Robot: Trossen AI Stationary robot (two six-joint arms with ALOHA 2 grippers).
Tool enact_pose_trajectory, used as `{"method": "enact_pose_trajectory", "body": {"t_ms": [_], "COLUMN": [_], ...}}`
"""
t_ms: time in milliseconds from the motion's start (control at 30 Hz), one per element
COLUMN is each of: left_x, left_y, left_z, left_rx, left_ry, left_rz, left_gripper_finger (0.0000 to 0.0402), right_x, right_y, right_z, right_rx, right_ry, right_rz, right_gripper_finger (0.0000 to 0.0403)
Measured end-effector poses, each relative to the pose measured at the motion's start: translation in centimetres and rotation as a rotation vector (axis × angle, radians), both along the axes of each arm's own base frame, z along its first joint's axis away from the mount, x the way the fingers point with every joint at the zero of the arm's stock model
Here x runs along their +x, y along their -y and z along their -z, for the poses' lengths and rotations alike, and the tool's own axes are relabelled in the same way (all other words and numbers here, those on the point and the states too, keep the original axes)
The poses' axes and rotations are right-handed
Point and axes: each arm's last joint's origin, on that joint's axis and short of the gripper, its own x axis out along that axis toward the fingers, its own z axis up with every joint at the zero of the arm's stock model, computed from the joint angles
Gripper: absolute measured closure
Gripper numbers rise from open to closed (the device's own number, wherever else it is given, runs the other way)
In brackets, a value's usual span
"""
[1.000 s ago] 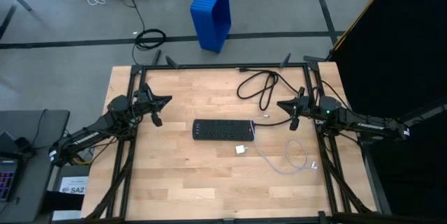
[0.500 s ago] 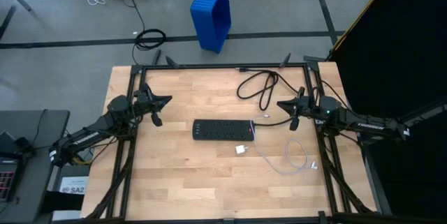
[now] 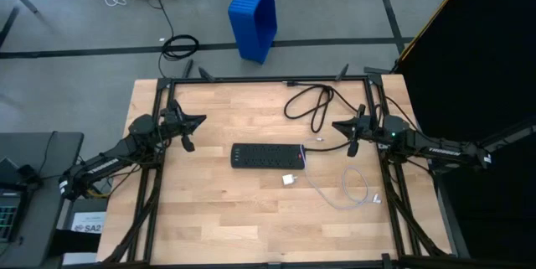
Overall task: Insert USB
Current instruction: Return to Home Position
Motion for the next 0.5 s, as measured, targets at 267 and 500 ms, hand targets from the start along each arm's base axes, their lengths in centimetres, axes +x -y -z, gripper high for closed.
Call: {"method": "enact_pose_trajectory", "body": {"t_ms": [267,500], "left_x": [0.00,0.00], "left_y": [0.00,0.00], "left_z": [0.00,0.01], "left_rx": [0.000,0.000], "left_ry": [0.000,0.000], "left_rz": [0.000,0.000], "left_gripper_finger": [0.0402,0.0402], "right_x": [0.00,0.00], "right_y": [0.00,0.00], "right_z": [-0.01,0.00], "right_rx": [0.000,0.000], "right_ry": [0.000,0.000], "right_rz": [0.000,0.000], "right_gripper_finger": [0.0397,0.0401]}}
